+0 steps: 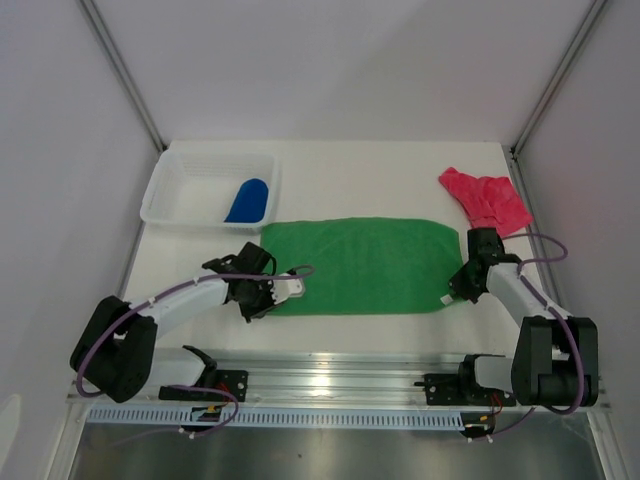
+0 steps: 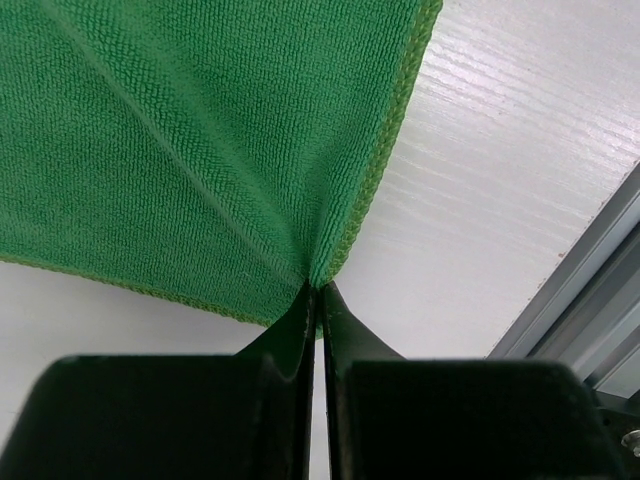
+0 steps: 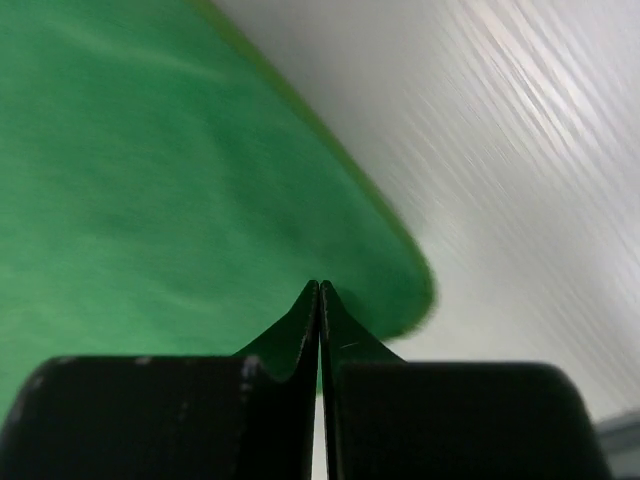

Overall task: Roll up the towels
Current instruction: Flatten the towel

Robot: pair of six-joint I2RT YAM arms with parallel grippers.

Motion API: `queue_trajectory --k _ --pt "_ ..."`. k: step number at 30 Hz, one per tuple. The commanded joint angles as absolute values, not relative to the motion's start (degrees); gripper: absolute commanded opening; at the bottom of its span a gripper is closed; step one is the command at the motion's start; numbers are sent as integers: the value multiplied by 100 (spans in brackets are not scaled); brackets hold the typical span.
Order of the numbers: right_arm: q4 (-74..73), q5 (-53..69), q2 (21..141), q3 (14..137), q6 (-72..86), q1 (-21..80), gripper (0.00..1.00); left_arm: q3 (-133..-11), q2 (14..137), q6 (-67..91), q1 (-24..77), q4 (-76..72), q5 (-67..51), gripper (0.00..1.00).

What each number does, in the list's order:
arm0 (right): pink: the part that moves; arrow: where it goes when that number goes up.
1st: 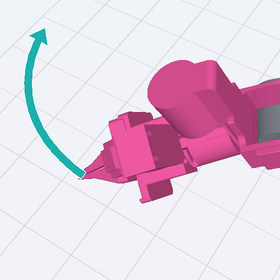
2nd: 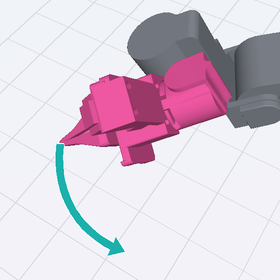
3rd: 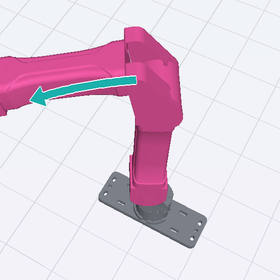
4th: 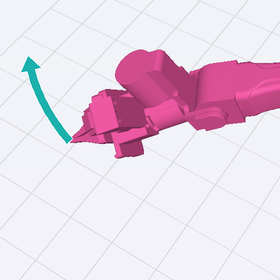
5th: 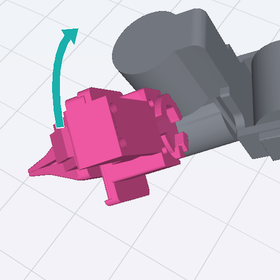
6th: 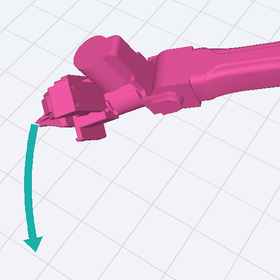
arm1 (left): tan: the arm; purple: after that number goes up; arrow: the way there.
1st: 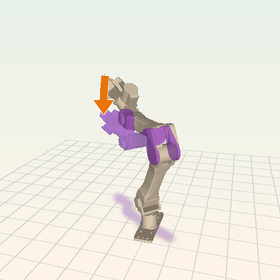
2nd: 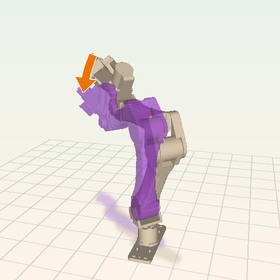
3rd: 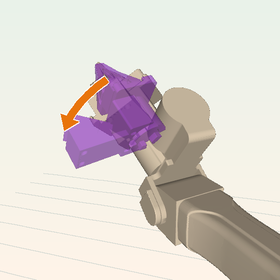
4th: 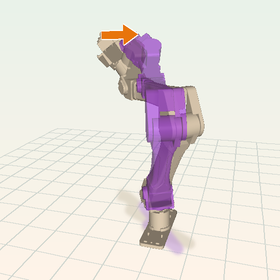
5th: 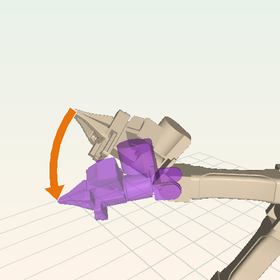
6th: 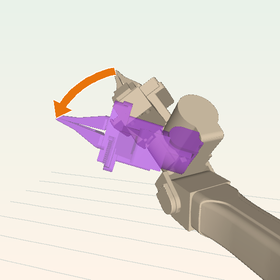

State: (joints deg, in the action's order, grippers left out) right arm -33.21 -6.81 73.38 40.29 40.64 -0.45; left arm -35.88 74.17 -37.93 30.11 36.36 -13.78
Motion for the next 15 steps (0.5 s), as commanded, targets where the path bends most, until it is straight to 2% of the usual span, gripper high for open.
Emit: queue_trajectory --k 1,5,9,11,12,13,15 --pt "-3928 -826 7058 3534 4779 -44 0 -3402 7190 -3656 3059 3937 -1485 2" --pt "-4017 -1090 7023 3305 4878 -246 0 -3278 7040 -3691 3059 4016 -1485 2" --pt "-3982 -1055 7031 3986 4431 -396 4 -3243 6961 -3735 3059 4017 -1424 2" --pt "-3607 -871 7040 4445 3801 -369 21 -3234 6961 -3744 3059 3990 -1363 4" --pt "-3412 -774 7075 4656 3597 -360 48 -3252 6961 -3744 3059 3973 -1354 4" --pt "-3245 -608 7258 5058 3447 -395 55 -3269 6978 -3727 3059 3973 -1354 4" --pt "-2920 -484 7601 5508 3026 -465 64 -3296 6996 -3709 3059 3964 -1362 7"
